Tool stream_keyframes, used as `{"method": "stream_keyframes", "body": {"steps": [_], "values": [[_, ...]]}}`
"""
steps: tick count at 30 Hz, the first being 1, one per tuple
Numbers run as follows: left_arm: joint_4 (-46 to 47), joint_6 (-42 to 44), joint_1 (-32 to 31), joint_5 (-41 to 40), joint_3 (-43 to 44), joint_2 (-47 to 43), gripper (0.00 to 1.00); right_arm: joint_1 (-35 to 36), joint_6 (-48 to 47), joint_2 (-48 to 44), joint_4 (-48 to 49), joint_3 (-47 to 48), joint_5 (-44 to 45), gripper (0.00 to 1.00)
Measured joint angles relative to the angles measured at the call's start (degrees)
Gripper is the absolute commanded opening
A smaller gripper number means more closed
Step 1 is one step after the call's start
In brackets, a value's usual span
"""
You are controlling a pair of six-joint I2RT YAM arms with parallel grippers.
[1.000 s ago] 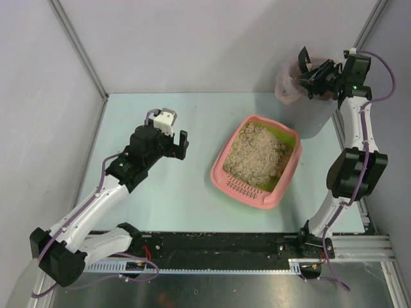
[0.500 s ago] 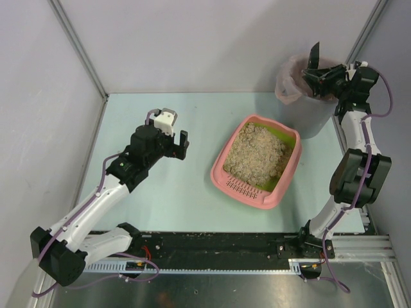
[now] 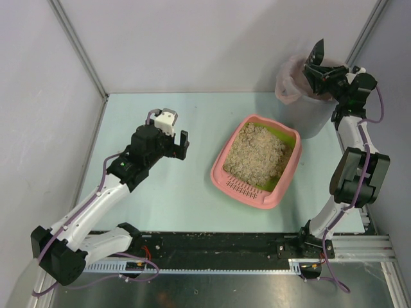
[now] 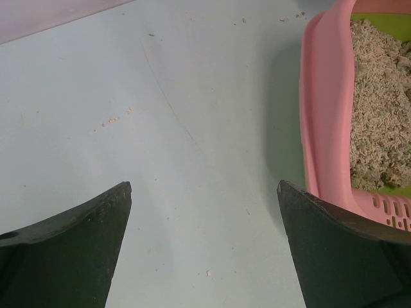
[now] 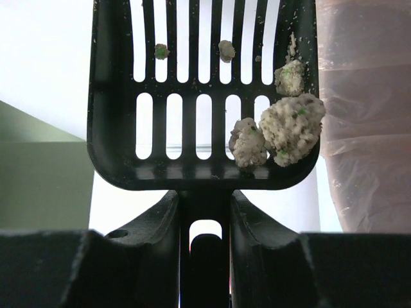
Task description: Clean the litter box
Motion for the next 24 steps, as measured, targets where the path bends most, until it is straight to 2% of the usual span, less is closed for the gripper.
{"method": "stream_keyframes", "body": {"steps": [12, 24], "values": [[0.0, 0.0, 0.0, -0.02, 0.0, 0.0, 1.0, -0.04, 16.94, 0.92, 14.82, -6.64, 1.05, 0.0], [0.0, 0.02, 0.0, -0.04, 0.0, 0.0, 1.0, 0.17, 21.62, 4.09, 28.79, -11.91, 5.14, 0.0]]}}
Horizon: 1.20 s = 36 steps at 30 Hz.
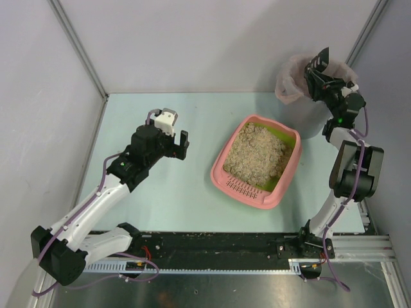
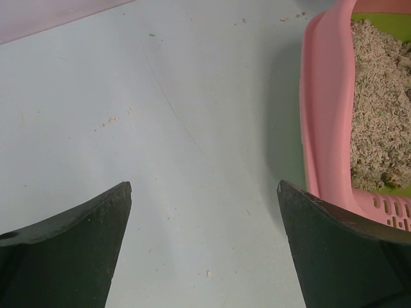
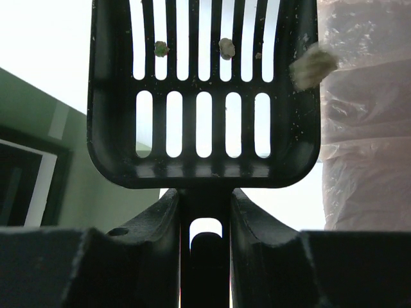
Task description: Clean the litter box
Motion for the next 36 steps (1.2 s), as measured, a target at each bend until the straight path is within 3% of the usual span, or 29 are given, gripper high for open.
{"method": "stream_keyframes", "body": {"steps": [12, 36], "values": [[0.0, 0.04, 0.0, -0.33, 0.0, 0.0, 1.0, 1.01, 0.72, 1.27, 14.36, -4.42, 6.51, 0.0], [0.0, 0.07, 0.0, -0.33, 0.0, 0.0, 1.0, 1.38, 0.79, -3.52, 16.26, -5.35, 8.02, 0.0]]}}
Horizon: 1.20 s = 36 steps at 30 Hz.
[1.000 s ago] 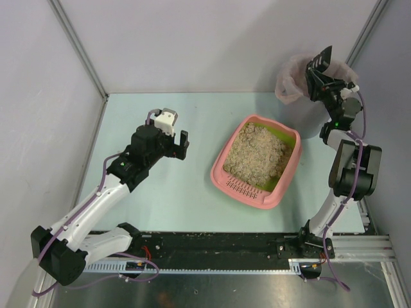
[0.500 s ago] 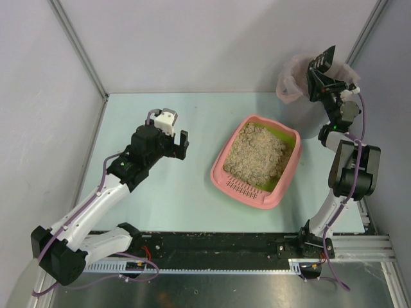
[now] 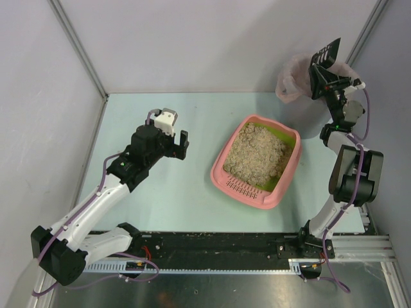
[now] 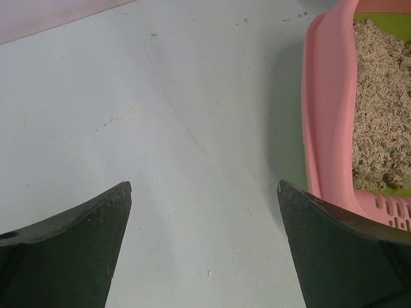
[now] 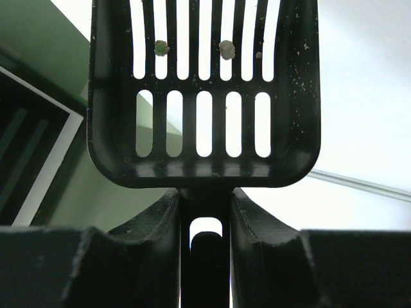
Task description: Clean the litter box
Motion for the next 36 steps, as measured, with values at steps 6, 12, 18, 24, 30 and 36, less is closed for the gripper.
{"method": "stream_keyframes", "body": {"steps": [6, 12, 18, 24, 30, 36], "values": [[0.0, 0.0, 0.0, -0.02, 0.0, 0.37, 1.0, -0.15, 0.0, 0.0, 0.5, -1.03, 0.28, 0.0], [0.0, 0.0, 0.0, -0.02, 0.0, 0.59, 1.0, -1.55, -0.74, -0.17, 2.97, -5.25, 1.11, 0.0], [0.0, 0.02, 0.0, 0.0, 0.0, 0.72, 1.0, -2.4, -0.9, -0.15, 3.23, -6.16, 2.32, 0.0], [0.0, 0.0, 0.0, 0.0, 0.0, 0.72, 1.0, -2.38, -0.87, -0.46, 2.91, -6.19, 2.32, 0.0], [0.02, 0.0, 0.0, 0.02, 0.0, 0.72, 1.0, -2.23, -0.42, -5.68, -3.65, -6.75, 1.38, 0.0], [0.02, 0.02, 0.0, -0.09, 0.0, 0.7, 1.0, -1.2, -3.65, -14.38, -11.21, -6.78, -0.59, 0.0]]}}
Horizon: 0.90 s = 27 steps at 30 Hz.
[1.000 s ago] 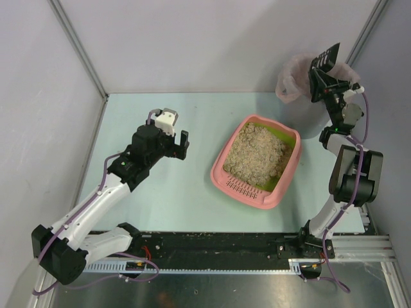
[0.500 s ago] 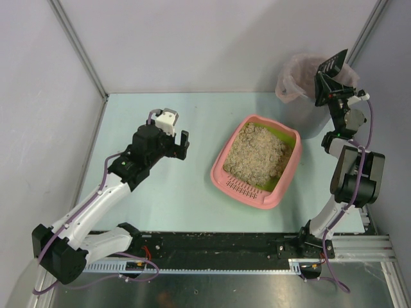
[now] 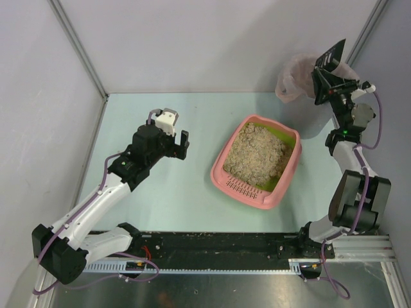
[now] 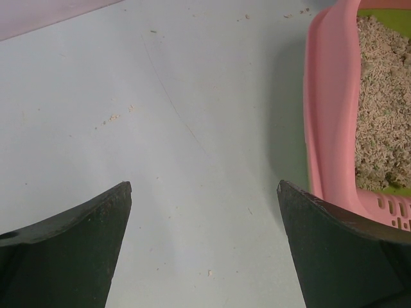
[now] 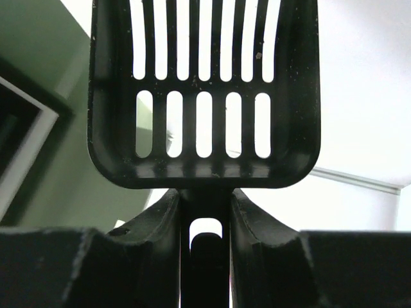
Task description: Clean the litter box
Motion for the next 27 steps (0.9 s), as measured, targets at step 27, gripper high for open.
{"method": "stream_keyframes", "body": {"steps": [27], "values": [[1.22, -6.08, 0.0, 11.02, 12.0, 4.09, 1.0, 52.43, -91.38, -21.16, -86.12, 10.99, 56.04, 0.0]]}}
